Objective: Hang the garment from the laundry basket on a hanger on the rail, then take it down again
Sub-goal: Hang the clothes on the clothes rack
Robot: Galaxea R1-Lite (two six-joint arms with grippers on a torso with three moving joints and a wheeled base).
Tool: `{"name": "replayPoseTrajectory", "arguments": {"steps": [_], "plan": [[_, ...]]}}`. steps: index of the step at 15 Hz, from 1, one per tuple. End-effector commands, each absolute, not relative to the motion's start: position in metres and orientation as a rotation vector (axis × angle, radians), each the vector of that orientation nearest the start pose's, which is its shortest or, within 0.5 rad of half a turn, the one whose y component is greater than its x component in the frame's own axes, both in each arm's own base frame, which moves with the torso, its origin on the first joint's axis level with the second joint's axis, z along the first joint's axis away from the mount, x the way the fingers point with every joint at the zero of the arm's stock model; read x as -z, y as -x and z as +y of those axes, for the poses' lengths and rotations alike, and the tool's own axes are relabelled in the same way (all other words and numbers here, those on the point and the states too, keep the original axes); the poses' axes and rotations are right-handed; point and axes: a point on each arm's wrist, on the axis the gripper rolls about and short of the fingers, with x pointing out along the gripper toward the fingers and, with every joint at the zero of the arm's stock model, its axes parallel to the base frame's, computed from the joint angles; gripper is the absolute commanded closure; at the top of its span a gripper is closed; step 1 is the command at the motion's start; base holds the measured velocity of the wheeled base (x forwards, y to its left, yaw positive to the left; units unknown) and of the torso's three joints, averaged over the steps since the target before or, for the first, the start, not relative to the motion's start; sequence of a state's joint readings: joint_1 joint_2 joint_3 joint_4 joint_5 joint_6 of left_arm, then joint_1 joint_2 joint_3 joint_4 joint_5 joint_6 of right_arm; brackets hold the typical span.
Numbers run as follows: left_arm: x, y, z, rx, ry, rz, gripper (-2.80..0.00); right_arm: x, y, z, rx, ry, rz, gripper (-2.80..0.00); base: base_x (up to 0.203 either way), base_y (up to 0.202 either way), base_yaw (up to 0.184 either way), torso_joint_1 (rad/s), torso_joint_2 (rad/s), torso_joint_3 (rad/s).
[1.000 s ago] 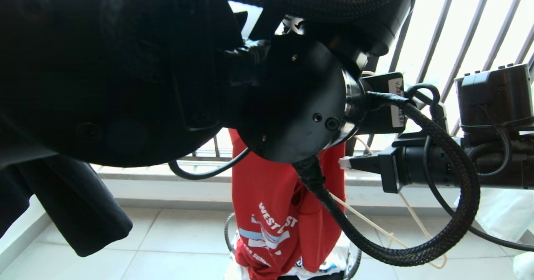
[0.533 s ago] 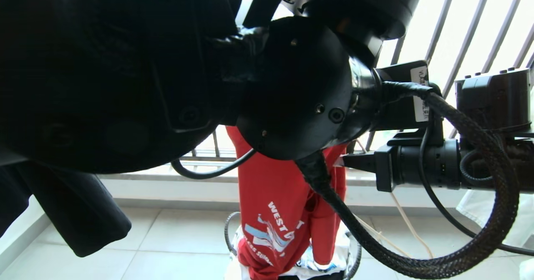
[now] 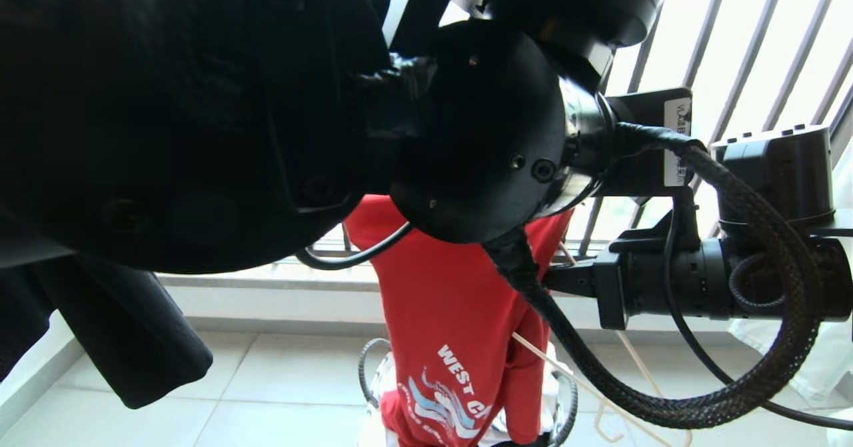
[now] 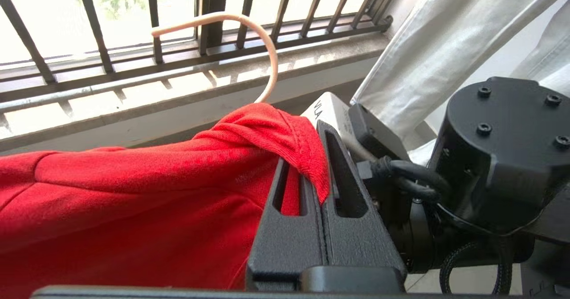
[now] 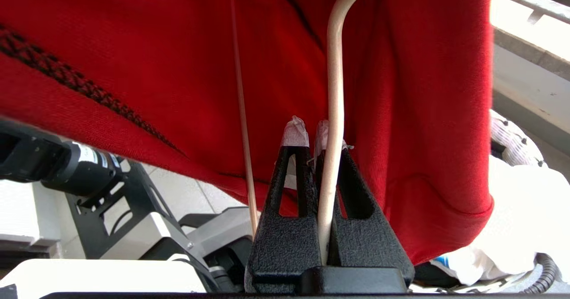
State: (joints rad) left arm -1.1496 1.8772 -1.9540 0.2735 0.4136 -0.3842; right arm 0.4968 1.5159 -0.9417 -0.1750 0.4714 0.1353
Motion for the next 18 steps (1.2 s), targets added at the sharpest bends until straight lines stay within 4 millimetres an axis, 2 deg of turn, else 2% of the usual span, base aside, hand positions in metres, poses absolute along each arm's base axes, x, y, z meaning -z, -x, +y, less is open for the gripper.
{"name": "replayPoseTrajectory", "arguments": {"steps": [1,4,9,13,18], "plan": [[-0.35,-0.157,-0.33,0.702,0.213,0.274,0.0,-0.224,-0.226,0.141,-0.947,-0.114,0.494,0.0,0.0,0.0,0.0,0.0,0.0,0.0],[-0.344,-0.157,-0.33,0.714,0.185,0.312,0.0,-0.226,-0.229,0.142,-0.944,-0.165,0.445,0.0,0.0,0.0,0.0,0.0,0.0,0.0],[-0.347,-0.178,-0.311,0.639,0.135,0.295,0.0,-0.228,-0.229,0.141,-0.937,-0.174,0.43,0.0,0.0,0.0,0.0,0.0,0.0,0.0],[-0.349,-0.181,-0.297,0.599,0.104,0.325,0.0,-0.231,-0.231,0.135,-0.919,-0.178,0.415,0.0,0.0,0.0,0.0,0.0,0.0,0.0],[-0.348,-0.183,-0.297,0.596,0.073,0.313,0.0,-0.233,-0.23,0.134,-0.92,-0.178,0.408,0.0,0.0,0.0,0.0,0.0,0.0,0.0]]}}
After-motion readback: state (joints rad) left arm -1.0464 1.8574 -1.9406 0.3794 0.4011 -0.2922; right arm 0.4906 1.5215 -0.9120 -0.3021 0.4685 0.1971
